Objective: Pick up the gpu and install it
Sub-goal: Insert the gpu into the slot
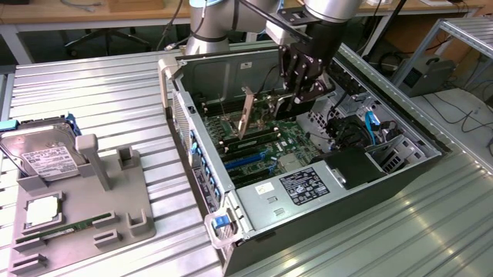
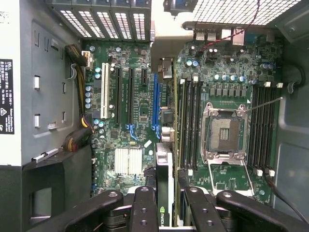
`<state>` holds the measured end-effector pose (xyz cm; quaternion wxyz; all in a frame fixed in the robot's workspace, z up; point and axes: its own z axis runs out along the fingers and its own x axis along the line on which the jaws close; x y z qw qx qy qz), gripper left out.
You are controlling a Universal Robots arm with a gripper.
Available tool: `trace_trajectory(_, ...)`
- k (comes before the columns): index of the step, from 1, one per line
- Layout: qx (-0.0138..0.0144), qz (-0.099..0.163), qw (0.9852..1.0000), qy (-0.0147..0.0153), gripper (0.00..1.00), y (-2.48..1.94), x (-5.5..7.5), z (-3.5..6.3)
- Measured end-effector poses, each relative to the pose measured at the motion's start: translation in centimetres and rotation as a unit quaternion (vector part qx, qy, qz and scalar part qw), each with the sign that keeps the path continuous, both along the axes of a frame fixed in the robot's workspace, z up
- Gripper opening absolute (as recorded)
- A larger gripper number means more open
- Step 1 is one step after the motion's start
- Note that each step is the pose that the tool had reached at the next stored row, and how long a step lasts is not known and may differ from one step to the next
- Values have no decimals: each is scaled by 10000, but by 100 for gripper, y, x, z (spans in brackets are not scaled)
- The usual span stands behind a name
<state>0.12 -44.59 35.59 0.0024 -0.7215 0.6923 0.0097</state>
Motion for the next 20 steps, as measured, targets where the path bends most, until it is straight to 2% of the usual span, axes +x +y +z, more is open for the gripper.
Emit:
trace_trajectory(10, 1, 0, 10000, 0, 27, 0, 0, -28)
trace_trajectory(20, 0, 0, 10000, 0, 27, 0, -1, -97)
